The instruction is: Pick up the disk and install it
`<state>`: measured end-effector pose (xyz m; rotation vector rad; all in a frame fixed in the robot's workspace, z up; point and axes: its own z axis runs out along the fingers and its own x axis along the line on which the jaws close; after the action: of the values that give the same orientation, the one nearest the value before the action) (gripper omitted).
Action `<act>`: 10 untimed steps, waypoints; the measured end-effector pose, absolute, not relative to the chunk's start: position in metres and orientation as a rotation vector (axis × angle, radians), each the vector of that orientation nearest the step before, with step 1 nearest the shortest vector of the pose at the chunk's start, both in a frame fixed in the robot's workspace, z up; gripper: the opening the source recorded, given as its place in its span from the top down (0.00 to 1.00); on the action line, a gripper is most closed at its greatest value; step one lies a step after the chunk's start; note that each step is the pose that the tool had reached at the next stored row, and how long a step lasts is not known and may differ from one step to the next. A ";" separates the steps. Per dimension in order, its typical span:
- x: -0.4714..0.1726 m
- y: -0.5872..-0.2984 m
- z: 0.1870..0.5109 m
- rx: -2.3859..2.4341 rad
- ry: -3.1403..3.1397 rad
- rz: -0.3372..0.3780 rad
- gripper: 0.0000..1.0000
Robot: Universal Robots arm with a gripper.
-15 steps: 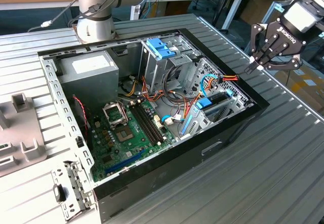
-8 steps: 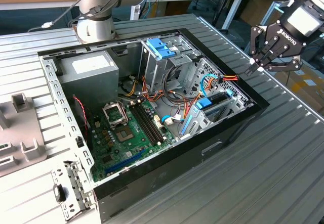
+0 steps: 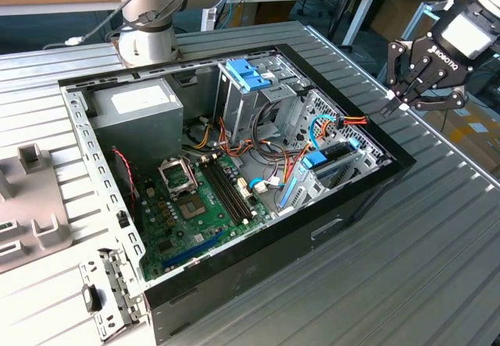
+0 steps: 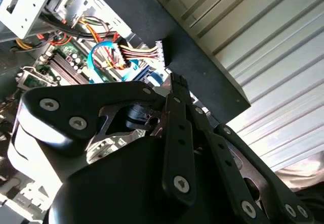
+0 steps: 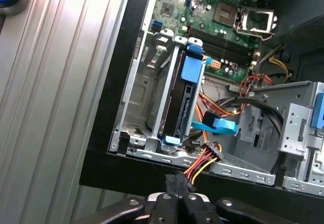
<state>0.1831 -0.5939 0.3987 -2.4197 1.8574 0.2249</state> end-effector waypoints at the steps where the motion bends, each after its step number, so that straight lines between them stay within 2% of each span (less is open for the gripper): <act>1: 0.183 -0.594 0.399 -2.424 1.860 0.209 0.89; 6: 0.183 -0.595 0.398 -2.436 1.869 0.157 0.89; 10: 0.183 -0.595 0.398 -2.436 1.868 0.155 0.89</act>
<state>0.1827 -0.5950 0.3981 -2.4359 1.8684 0.1554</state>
